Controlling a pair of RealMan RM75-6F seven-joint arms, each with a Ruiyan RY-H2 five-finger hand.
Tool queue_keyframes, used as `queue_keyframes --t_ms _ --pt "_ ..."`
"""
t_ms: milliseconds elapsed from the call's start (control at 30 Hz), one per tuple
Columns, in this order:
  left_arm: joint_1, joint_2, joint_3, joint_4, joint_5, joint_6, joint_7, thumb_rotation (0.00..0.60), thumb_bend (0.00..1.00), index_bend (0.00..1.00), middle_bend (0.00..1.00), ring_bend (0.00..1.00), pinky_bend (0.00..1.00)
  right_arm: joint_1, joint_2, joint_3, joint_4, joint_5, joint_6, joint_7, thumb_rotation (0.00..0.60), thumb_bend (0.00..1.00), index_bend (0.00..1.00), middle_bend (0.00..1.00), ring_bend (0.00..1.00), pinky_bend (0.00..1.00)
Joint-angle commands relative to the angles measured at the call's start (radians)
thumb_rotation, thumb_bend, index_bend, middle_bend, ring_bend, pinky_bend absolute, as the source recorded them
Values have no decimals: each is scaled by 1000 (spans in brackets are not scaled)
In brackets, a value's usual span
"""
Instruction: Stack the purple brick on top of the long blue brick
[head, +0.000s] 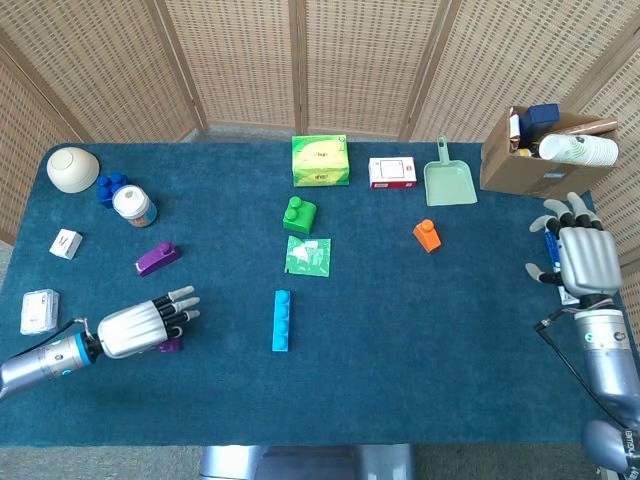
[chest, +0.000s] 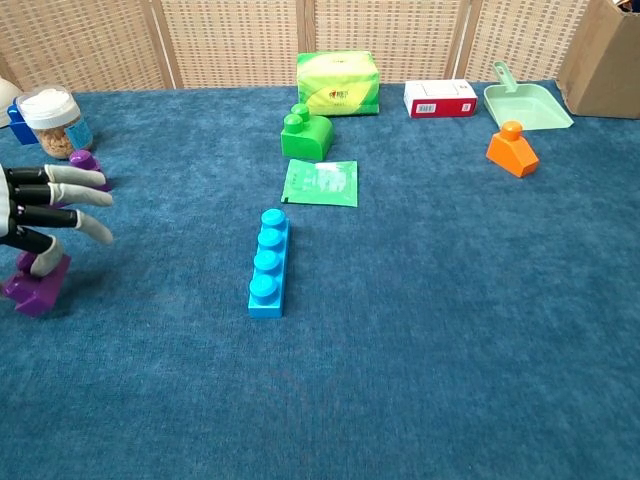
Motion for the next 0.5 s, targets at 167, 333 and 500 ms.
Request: queue_keyframes --t_ms 167,333,500 --pt "-20 37 -8 -54 -11 19 -18 600 324 567 258 109 0 0 -5 2 6 3 -5 4 600 161 386 195 40 204" --pt "-52 87 -14 -150 -12 29 -30 600 323 572 258 108 0 3 -15 3 14 2 -10 10 600 162 386 195 40 204" --pt "-122 175 -14 -315 13 13 7 600 323 578 257 108 0 -1 -26 0 29 -3 -11 27 600 161 383 195 37 204"
